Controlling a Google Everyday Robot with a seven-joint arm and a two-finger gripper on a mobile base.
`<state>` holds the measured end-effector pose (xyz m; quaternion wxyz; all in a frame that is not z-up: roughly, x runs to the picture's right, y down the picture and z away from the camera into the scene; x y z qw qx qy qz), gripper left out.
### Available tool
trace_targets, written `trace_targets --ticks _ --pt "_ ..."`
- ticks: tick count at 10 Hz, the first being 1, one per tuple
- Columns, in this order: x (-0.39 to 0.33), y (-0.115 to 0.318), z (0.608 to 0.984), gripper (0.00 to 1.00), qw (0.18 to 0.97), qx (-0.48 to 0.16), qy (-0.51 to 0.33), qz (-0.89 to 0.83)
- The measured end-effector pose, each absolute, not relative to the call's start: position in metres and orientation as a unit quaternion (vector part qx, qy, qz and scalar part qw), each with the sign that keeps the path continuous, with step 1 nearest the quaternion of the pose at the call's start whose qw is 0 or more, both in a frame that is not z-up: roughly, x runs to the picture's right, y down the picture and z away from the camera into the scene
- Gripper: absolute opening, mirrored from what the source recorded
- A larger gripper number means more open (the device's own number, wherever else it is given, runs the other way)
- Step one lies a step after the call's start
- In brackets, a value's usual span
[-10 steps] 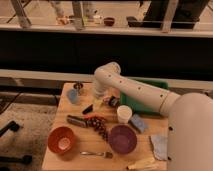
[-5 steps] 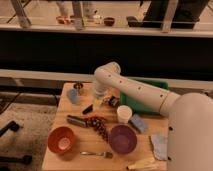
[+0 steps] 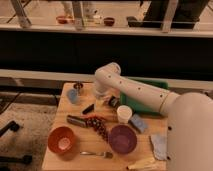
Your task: Place brush in metal cup
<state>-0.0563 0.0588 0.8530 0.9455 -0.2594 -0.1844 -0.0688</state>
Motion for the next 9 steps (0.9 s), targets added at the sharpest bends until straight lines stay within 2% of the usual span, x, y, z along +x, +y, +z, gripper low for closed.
trace_targets --ticks 4,9 --pt "-0.024 0.059 0.871 0.80 0.952 -0.260 -0.152 -0.059" --pt "-0.002 0.069 0.906 0.80 0.950 -0.258 -0.167 -0.055"
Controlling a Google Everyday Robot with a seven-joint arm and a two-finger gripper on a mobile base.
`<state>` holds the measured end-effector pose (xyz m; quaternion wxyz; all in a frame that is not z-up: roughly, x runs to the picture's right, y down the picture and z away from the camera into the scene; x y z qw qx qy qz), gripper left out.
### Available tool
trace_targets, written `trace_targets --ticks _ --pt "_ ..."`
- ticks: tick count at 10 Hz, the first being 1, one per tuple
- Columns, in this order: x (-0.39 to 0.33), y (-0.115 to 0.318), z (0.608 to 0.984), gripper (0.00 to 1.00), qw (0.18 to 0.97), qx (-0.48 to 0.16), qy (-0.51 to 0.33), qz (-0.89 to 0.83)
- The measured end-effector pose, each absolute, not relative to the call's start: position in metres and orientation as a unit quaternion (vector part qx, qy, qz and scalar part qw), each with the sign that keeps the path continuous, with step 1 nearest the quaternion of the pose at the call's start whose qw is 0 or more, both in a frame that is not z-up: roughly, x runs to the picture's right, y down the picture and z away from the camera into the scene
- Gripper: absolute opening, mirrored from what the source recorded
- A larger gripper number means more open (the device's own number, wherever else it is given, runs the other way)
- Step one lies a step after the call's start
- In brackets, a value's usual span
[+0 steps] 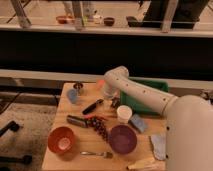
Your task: Place brush in metal cup
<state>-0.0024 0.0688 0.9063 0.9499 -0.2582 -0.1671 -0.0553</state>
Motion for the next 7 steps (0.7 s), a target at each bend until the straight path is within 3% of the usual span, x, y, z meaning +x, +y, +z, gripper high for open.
trace_targets --ticks 5,7 --pt "0.009 0.080 0.936 0.79 0.944 -0.261 -0.196 -0.053" --pt "0.009 0.081 0.939 0.64 0.942 -0.262 -0.204 -0.054"
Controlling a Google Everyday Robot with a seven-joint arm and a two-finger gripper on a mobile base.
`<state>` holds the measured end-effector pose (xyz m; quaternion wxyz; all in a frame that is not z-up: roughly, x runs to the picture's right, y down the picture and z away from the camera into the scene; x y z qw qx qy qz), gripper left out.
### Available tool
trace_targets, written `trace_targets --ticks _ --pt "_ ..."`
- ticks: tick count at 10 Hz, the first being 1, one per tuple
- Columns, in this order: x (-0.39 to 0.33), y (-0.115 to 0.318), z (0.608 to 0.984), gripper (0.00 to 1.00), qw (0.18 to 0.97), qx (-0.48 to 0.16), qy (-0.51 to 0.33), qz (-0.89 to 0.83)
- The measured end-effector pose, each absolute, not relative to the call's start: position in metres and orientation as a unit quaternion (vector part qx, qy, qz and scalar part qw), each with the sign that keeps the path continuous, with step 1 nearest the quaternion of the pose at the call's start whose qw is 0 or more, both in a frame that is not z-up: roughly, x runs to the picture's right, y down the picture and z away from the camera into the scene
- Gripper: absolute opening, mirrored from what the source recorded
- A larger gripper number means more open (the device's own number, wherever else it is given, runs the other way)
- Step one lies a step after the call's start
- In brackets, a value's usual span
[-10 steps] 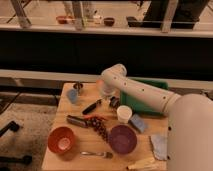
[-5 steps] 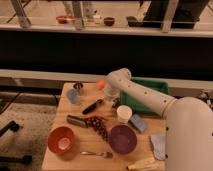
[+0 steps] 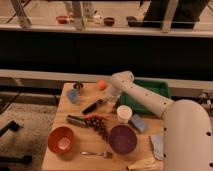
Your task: Place brush in metal cup
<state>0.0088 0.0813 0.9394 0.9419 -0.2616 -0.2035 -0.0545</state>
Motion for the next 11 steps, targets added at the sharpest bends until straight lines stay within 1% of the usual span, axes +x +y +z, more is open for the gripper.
trace_targets --ticks 1,2,3,5,6,7,11 --pt "0.0072 0.0815 0.9403 0.54 0.941 -0.262 -0.207 -0.055" --pt "0.0057 0.0811 0.9414 0.42 0.940 -0.261 -0.211 -0.056" --pt "0.0049 0.0813 0.9417 0.35 0.940 -0.262 -0.213 -0.056" --pt "0.0027 0.0827 0.9426 0.12 0.938 -0.265 -0.217 -0.057" --pt "0.0028 0.0825 0.9433 0.05 0.937 -0.265 -0.219 -0.055" --pt "0.0021 0.0821 0.9440 0.00 0.937 -0.265 -0.221 -0.052" --pt "-0.0023 0.0818 0.9463 0.00 0.934 -0.268 -0.230 -0.047"
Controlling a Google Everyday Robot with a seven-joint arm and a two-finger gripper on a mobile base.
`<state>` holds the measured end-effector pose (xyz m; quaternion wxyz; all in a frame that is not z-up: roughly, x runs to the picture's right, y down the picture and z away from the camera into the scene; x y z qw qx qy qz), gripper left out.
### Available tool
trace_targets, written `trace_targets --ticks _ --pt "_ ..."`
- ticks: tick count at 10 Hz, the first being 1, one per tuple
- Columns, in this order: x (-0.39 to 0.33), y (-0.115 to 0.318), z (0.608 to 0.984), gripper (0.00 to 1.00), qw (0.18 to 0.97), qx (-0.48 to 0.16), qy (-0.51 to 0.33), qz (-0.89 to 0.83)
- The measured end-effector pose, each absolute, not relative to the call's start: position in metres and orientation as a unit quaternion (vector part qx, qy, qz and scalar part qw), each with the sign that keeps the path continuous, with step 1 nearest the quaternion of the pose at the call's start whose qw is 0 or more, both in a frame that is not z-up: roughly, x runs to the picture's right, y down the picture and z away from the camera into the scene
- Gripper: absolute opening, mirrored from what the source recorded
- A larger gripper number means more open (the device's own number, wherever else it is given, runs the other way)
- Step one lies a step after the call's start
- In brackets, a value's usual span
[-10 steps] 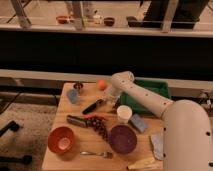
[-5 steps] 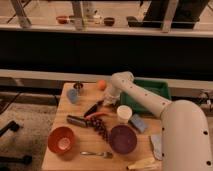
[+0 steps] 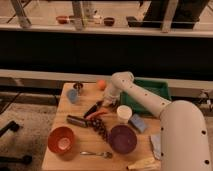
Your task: Place brush in metal cup
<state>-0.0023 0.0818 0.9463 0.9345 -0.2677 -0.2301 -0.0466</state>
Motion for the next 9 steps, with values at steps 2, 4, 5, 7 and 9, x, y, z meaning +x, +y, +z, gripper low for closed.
trace_targets --ticks 2,4,5,7,9 --pt "-0.002 0.082 0.946 0.00 0.934 -0.268 -0.230 -0.047" --pt "-0.007 0.081 0.947 0.00 0.933 -0.267 -0.236 -0.046" --pt "-0.008 0.081 0.947 0.00 0.933 -0.266 -0.237 -0.046" --pt "-0.012 0.079 0.948 0.00 0.933 -0.263 -0.241 -0.047" --pt "-0.032 0.067 0.948 0.00 0.932 -0.251 -0.256 -0.047"
